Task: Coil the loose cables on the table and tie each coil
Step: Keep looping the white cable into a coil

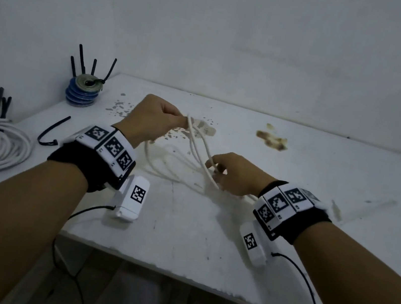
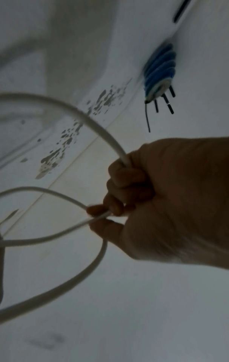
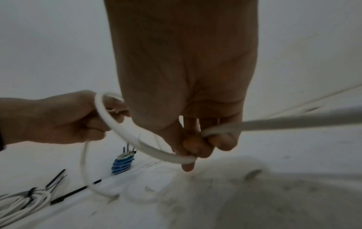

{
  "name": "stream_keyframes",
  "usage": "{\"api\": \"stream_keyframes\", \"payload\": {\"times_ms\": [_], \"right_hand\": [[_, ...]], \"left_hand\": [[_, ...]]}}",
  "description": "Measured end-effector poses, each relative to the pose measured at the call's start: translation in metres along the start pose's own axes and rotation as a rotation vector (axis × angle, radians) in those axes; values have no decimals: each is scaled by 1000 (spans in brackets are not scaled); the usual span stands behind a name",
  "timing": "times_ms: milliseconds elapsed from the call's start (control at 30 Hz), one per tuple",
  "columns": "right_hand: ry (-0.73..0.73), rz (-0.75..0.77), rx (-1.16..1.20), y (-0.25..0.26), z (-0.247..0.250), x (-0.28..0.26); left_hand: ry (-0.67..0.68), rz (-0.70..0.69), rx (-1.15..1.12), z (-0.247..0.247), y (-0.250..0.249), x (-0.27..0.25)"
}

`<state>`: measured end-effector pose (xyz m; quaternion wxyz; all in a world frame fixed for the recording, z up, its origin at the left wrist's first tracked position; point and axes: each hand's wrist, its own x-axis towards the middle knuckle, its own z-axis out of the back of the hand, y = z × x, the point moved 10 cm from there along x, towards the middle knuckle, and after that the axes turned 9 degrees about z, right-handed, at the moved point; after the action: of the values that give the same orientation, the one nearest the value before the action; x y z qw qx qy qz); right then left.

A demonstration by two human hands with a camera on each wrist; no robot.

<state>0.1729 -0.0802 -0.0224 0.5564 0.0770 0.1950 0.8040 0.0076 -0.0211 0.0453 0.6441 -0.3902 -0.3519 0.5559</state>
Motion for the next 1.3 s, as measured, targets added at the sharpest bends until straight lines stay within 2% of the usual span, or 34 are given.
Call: {"api": "stream_keyframes", "payload": {"times_ms": [133,233,300,367,433,500,533,600,800,933,1100,1200,1300], "right_hand": [[12,-90,50,-21,11,-3],[-28,-83,189,-22,19,-7],[-115,-43,211,-23,30,-8],[-271,-20,171,-28,46,-10],[-484,-35,147,-37,64,-17],[-631,-51,235,-44,74,-23],[-639,-58,293,-46,74,-24],[-556,-68,365,-45,67,-20],[-437,-67,457,-34,63,-25],[-428,22,438,-12,69,-25],[-434,92,452,-1,76,-28],[-430,131,460,6,80,-30],[-421,160,380,12,86,-31]], "left_hand": [[-66,9,310,10,10,8],[-136,5,408,14,14,10],[-68,31,414,7,19,12],[36,54,353,-2,22,11],[108,138,111,-6,26,7],[155,183,-81,-9,26,4],[171,143,-47,-11,21,3],[187,50,32,-15,11,-1],[285,13,70,-24,0,-7],[338,-71,126,-37,-10,-16],[188,-278,131,-27,-32,-18],[163,-338,152,-28,-40,-21],[138,-335,194,-28,-43,-20]]}}
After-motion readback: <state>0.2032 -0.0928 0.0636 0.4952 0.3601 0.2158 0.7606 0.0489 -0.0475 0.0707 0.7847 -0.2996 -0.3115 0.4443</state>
